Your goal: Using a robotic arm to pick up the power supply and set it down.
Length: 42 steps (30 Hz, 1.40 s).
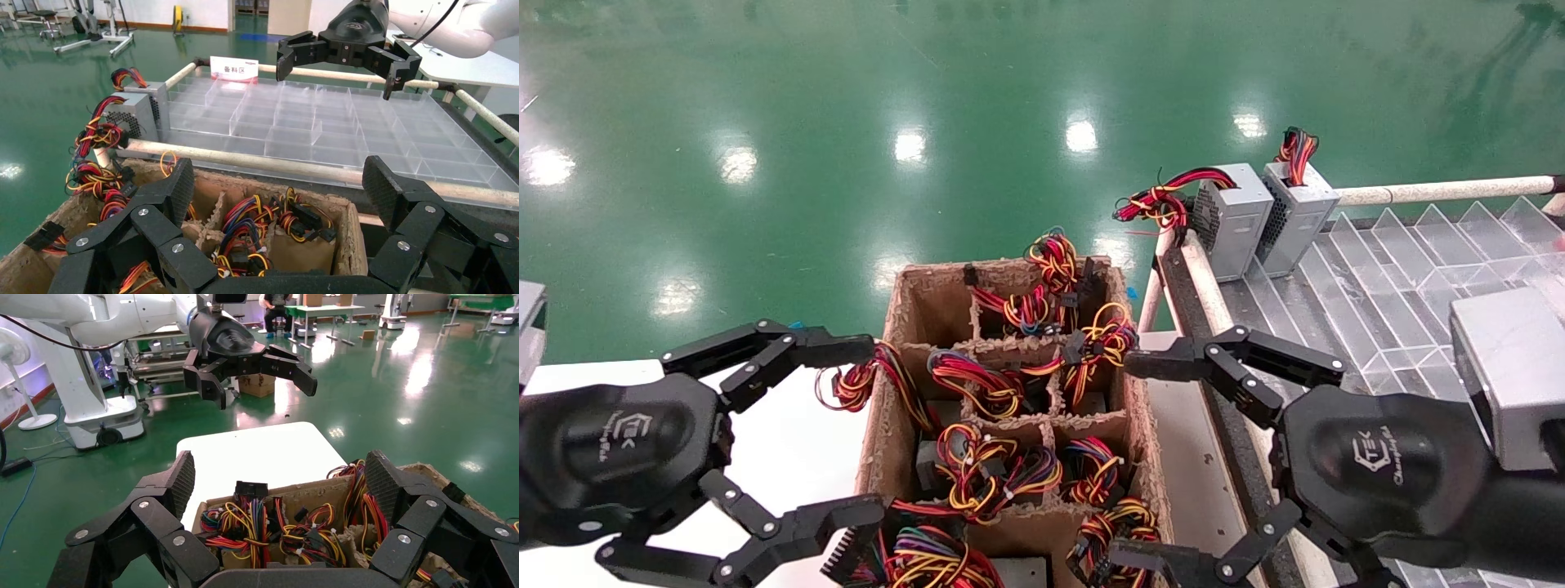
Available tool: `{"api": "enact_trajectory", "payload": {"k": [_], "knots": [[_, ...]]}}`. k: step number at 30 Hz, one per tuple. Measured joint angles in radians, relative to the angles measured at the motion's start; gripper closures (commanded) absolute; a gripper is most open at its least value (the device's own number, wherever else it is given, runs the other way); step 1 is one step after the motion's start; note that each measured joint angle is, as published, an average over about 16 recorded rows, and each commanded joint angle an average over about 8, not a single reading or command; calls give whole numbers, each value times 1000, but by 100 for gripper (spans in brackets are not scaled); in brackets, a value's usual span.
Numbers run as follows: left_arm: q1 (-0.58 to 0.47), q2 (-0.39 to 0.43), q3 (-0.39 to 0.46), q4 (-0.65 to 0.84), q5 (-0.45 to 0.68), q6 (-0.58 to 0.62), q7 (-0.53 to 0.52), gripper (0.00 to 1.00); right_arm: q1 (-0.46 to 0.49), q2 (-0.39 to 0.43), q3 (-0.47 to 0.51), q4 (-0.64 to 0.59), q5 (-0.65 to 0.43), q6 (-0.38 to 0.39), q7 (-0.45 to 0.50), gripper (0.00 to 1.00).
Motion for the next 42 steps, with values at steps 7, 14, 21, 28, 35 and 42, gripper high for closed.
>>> {"api": "enact_trajectory", "payload": {"k": [7,14,21,28,35,42], "knots": [[0,0,0,0,0,0,0,0,0,0,0,0,0,0,0,0],[0,0,0,0,0,0,0,0,0,0,0,0,0,0,0,0],[0,0,0,0,0,0,0,52,0,0,0,0,0,0,0,0],[0,0,0,0,0,0,0,100,2,-2,0,-4,-3,3,-2,0],[0,0,0,0,0,0,0,100,47,-49,-24,-70,-54,12,-29,0],[0,0,0,0,0,0,0,100,187,-178,-93,-264,-174,3,-96,0]]}}
